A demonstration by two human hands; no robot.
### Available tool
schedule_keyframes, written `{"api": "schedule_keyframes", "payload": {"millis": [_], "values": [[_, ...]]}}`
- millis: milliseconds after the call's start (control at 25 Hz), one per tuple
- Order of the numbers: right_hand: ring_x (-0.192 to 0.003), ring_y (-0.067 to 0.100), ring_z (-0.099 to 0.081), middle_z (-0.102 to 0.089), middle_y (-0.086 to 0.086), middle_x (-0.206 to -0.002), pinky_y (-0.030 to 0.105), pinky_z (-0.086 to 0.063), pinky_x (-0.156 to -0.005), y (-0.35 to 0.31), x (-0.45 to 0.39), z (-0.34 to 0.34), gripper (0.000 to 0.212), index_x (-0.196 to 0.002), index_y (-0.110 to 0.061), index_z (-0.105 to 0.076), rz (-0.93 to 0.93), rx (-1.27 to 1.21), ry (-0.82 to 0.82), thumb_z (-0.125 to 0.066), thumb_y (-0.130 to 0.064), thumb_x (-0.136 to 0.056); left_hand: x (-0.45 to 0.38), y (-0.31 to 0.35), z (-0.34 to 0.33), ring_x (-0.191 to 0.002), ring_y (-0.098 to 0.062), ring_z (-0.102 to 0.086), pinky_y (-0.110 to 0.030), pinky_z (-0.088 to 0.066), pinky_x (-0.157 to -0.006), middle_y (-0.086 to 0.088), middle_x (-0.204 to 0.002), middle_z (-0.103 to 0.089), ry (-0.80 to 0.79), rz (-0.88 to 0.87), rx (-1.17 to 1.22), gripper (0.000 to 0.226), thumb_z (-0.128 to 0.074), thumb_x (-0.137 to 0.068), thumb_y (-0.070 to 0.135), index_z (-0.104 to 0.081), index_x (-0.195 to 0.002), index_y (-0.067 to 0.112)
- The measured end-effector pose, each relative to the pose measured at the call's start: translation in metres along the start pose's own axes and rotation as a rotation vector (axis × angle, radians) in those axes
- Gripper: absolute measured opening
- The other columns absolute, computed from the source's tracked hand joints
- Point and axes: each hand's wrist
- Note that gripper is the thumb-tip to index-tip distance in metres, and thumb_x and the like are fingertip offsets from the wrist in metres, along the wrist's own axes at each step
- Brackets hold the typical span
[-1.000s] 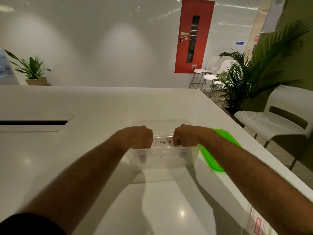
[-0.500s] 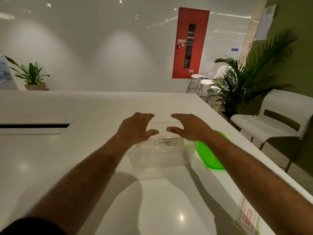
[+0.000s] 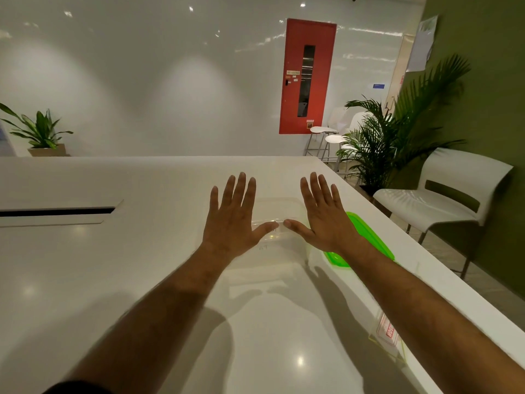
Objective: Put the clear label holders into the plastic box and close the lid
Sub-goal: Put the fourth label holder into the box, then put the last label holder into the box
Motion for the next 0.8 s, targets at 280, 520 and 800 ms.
{"api": "schedule_keyframes", "payload": {"millis": [280, 520, 800], "values": [[-0.149, 0.025, 0.025, 0.025, 0.009, -0.163, 0.052, 0.006, -0.122, 0.012, 0.034, 0.011, 0.100, -0.153, -0.020, 0.022, -0.061, -0.001, -0.021, -0.009, -0.083, -0.082, 0.010, 0.027, 0.005, -0.152, -0.028, 0.009, -0.057, 0.000, -0.120, -0.006, -0.166, 0.009, 0.017, -0.039, 0.022, 0.105, -0.011, -0.076, 0.086, 0.003, -0.158, 0.021], [-0.149, 0.025, 0.025, 0.026, 0.010, -0.162, 0.053, 0.006, -0.122, 0.046, 0.067, 0.025, 0.101, -0.153, -0.019, 0.022, -0.141, 0.036, -0.057, -0.007, -0.083, -0.081, 0.018, 0.069, 0.008, -0.153, -0.028, 0.004, -0.056, -0.003, -0.121, -0.009, -0.167, 0.004, 0.016, -0.116, 0.081, 0.106, -0.009, -0.078, 0.086, 0.000, -0.158, 0.017], [-0.148, 0.023, 0.028, 0.028, 0.008, -0.162, 0.052, 0.008, -0.122, 0.095, 0.112, 0.033, 0.101, -0.153, -0.021, 0.024, -0.232, 0.050, -0.069, -0.003, -0.085, -0.078, 0.027, 0.140, 0.010, -0.153, -0.027, 0.006, -0.056, -0.003, -0.121, -0.009, -0.167, 0.006, -0.041, -0.236, 0.168, 0.106, -0.007, -0.078, 0.086, 0.002, -0.158, 0.017]]}}
Point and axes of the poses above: each hand's wrist, its own x-axis away from the middle knuckle, its own z-axis out of the back of the hand, y = z × x
